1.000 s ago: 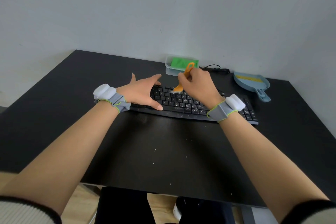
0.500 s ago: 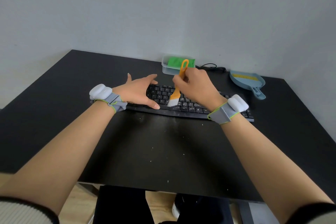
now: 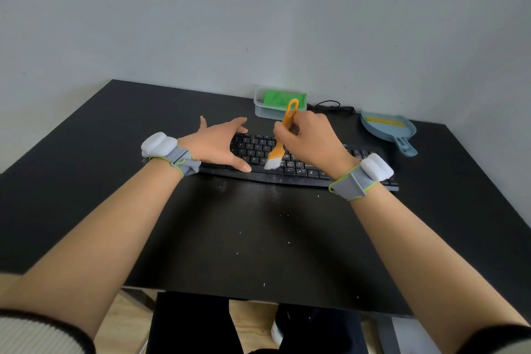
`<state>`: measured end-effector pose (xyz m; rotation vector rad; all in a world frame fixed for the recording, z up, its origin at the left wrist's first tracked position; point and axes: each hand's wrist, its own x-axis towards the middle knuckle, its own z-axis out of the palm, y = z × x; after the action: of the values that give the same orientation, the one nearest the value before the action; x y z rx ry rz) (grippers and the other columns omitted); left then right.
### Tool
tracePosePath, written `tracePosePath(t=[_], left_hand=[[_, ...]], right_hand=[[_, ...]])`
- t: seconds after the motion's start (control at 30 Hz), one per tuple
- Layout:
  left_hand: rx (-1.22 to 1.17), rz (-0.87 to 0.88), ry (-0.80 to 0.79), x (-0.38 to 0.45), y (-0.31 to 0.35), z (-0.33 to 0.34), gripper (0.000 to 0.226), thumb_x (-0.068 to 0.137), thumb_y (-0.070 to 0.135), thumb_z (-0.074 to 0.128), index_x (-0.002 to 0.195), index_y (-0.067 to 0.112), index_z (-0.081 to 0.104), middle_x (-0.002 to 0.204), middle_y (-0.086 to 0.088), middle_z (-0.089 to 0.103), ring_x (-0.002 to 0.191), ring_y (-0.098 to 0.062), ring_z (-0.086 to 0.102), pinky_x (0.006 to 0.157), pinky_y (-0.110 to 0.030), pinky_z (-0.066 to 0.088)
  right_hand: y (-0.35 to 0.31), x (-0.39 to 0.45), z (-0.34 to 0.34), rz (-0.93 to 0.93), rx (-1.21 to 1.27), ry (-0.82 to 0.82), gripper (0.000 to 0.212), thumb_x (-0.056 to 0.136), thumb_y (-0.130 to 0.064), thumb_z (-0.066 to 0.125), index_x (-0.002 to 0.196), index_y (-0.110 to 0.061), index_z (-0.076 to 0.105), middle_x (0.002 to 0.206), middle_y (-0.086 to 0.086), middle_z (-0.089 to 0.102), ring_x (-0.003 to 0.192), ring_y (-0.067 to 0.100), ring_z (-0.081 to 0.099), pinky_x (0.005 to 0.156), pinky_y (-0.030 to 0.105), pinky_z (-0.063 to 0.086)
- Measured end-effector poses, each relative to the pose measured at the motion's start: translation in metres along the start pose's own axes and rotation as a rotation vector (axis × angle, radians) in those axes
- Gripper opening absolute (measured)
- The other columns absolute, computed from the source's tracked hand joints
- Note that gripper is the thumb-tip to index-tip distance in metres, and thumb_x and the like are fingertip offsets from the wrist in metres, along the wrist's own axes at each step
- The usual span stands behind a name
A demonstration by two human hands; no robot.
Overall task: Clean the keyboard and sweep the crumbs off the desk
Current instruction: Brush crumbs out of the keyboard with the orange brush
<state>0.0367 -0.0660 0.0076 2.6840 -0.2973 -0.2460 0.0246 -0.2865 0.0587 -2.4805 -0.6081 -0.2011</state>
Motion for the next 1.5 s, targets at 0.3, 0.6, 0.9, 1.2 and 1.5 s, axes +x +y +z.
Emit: tracePosePath(t=[0.3,0.6,0.9,1.2,1.5], left_hand=[[0.009,0.035,-0.008,0.004,0.011,0.001,0.121,0.070,0.062,0.077,0.158,0.022,0.004,0.158,0.009,0.032,0.147,-0.017,0.027,0.111,-0.070,-0.014],[0.045,0.078,-0.011,0.014,0.032,0.004,0.123,0.066,0.063,0.079,0.156,0.021,0.006,0.155,0.006,0.038,0.145,-0.019,0.032,0.109,-0.073,-0.013],[0.066,0.067,-0.030,0.017,0.030,0.007,0.128,0.064,0.066,0.078,0.157,0.020,0.004,0.154,0.008,0.039,0.144,-0.019,0.033,0.110,-0.072,-0.012],[0.060,0.059,-0.030,0.016,0.030,0.007,0.128,0.065,0.067,0.077,0.157,0.017,0.004,0.155,0.010,0.038,0.145,-0.018,0.032,0.110,-0.072,-0.012],[0.042,0.053,-0.033,0.016,0.031,0.008,0.128,0.065,0.067,0.078,0.157,0.016,0.004,0.154,0.010,0.039,0.144,-0.017,0.034,0.111,-0.072,-0.011]], right_hand=[[0.020,0.015,-0.005,0.057,0.033,0.205,0.040,0.097,-0.032,0.054,0.076,0.001,0.064,0.062,0.005,0.065,0.062,0.025,0.059,0.062,0.031,0.040],[0.034,0.023,0.010,0.111,0.010,0.149,0.042,0.099,-0.036,0.053,0.063,-0.016,0.047,0.057,-0.003,0.054,0.063,0.021,0.053,0.064,0.032,0.039],[0.029,0.021,-0.005,0.114,0.067,0.197,0.036,0.096,-0.028,0.052,0.066,-0.009,0.050,0.054,-0.001,0.051,0.053,0.019,0.046,0.056,0.032,0.031],[0.027,0.017,0.007,0.106,0.009,0.061,0.039,0.095,-0.034,0.051,0.069,-0.006,0.058,0.062,0.006,0.065,0.063,0.027,0.058,0.063,0.036,0.047],[0.020,0.003,-0.001,0.089,0.003,0.082,0.036,0.094,-0.030,0.053,0.063,-0.011,0.051,0.053,-0.002,0.052,0.054,0.018,0.048,0.055,0.031,0.032]])
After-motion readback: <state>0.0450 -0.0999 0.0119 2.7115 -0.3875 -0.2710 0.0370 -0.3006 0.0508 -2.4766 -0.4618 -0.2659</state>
